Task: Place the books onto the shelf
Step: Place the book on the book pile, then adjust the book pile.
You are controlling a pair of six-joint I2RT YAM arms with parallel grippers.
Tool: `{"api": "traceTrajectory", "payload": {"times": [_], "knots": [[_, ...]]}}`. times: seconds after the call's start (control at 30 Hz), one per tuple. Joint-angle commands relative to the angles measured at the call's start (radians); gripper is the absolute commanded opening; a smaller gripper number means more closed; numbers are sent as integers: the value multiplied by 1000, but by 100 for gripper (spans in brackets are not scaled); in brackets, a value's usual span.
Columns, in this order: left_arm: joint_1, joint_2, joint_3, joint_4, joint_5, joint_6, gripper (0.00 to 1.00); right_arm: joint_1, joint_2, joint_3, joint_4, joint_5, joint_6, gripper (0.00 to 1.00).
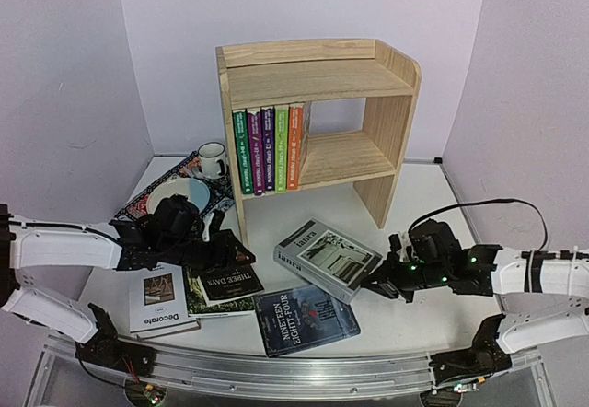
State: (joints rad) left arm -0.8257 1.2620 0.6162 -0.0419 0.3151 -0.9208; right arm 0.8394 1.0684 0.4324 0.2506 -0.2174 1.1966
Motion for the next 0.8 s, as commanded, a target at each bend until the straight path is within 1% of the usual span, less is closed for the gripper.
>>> {"api": "traceTrajectory", "payload": {"times": [0.0,0.03,0.07,0.1,0.17,0.27,0.3,0.37,0.43,0.5,0.53,0.6,0.67,0.77], "knots": [[-35,71,70,97,3,16,78,3,-42,1,-136,-5,-9,0],[-42,82,81,100,-2,24,78,3,-47,3,-154,-4,-19,5],[-48,92,92,102,-7,32,79,3,-55,6,-173,3,-32,17],[-54,97,99,104,-16,39,79,4,-66,10,-198,19,-47,31],[-58,104,104,111,-31,45,79,4,-91,15,-222,71,-64,44],[-58,113,102,127,-40,37,79,4,-87,40,-228,132,-93,69],[-60,113,99,133,-48,28,79,4,-75,64,-234,156,-120,77],[-65,109,85,147,-66,8,80,3,-37,133,-280,204,-206,88],[-66,105,72,165,-78,-9,80,3,28,223,-347,251,-337,93],[-66,104,65,178,-86,-13,81,3,83,295,-386,277,-470,95],[-66,105,64,180,-91,-13,81,4,108,319,-378,281,-516,95],[-66,98,60,179,-105,-13,81,3,135,344,-318,288,-580,96],[-66,82,54,179,-119,-13,82,4,170,355,-224,291,-633,96],[-66,50,40,178,-134,-14,82,3,232,360,-113,351,-679,96]]}}
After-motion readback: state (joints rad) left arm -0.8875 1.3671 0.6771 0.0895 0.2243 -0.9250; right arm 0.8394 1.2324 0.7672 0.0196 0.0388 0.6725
